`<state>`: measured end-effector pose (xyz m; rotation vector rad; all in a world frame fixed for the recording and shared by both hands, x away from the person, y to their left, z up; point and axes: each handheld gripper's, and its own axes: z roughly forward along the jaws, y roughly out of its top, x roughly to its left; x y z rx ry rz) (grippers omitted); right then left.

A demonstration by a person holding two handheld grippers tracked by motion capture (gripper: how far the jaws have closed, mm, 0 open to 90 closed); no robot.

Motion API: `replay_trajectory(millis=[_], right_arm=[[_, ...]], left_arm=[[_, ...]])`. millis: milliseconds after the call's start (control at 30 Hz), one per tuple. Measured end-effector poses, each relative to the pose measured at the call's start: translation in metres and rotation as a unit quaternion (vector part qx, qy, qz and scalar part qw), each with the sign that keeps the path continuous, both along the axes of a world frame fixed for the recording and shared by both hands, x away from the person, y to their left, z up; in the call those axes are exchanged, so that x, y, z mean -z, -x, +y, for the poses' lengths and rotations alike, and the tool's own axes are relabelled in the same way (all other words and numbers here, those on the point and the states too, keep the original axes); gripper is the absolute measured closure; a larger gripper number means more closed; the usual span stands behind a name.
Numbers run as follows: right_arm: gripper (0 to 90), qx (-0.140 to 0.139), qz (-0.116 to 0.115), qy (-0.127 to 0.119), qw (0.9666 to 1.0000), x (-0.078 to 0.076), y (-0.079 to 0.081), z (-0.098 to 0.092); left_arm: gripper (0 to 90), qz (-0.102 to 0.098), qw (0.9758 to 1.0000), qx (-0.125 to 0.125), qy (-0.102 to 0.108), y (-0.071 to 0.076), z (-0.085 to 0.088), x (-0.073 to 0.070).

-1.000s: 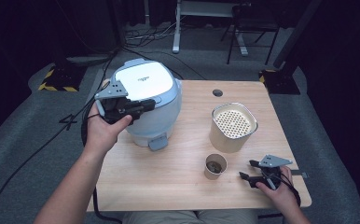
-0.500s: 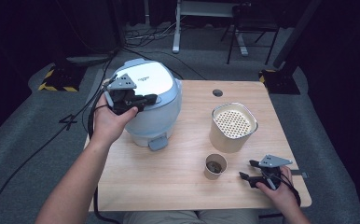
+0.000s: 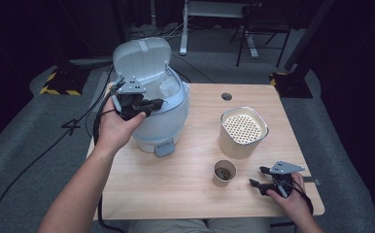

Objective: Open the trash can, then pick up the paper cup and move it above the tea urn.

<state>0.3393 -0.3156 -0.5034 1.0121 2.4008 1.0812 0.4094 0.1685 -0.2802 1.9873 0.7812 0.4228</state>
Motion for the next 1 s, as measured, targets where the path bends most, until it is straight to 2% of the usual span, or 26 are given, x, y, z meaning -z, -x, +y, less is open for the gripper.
replay_trajectory(millis=[67, 200, 300, 400, 433, 500, 533, 600, 700, 867, 1000], right_arm=[[29.3, 0.001, 0.000, -0.001, 1.0000, 0.000, 0.000, 0.000], [29.3, 0.001, 0.000, -0.001, 1.0000, 0.000, 0.000, 0.000], [29.3, 0.001, 0.000, -0.001, 1.0000, 0.000, 0.000, 0.000], [29.3, 0.001, 0.000, -0.001, 1.0000, 0.000, 0.000, 0.000], [29.3, 0.001, 0.000, -0.001, 1.0000, 0.000, 0.000, 0.000], [29.3, 0.001, 0.000, -0.001, 1.0000, 0.000, 0.000, 0.000], [29.3, 0.001, 0.000, -0.001, 1.0000, 0.000, 0.000, 0.000], [29.3, 0.001, 0.000, -0.001, 1.0000, 0.000, 0.000, 0.000], [29.3, 0.001, 0.000, -0.001, 1.0000, 0.000, 0.000, 0.000], [29.3, 0.001, 0.000, -0.001, 1.0000, 0.000, 0.000, 0.000], [29.2, 0.001, 0.000, -0.001, 1.0000, 0.000, 0.000, 0.000]], left_arm=[[90.0, 0.000, 1.0000, 0.002, -0.003, 0.000, 0.000, 0.000], [88.4, 0.003, 0.9998, 0.012, 0.013, 0.001, 0.001, 0.001], [74.2, -0.009, 0.9994, 0.028, 0.021, 0.006, -0.002, 0.003], [65.5, -0.016, 0.9985, 0.040, 0.033, 0.011, -0.003, 0.003], [65.5, -0.016, 0.9977, 0.049, 0.044, 0.014, -0.004, 0.003], [58.3, -0.023, 0.9962, 0.064, 0.055, 0.020, -0.005, 0.004], [52.4, -0.026, 0.9951, 0.075, 0.060, 0.025, -0.006, 0.005], [49.0, -0.028, 0.9944, 0.081, 0.062, 0.028, -0.007, 0.006], [46.7, -0.032, 0.9919, 0.102, 0.069, 0.040, -0.008, 0.012], [45.1, -0.028, 0.9910, 0.114, 0.064, 0.048, -0.008, 0.024], [41.5, -0.024, 0.9904, 0.117, 0.068, 0.054, -0.007, 0.033]])
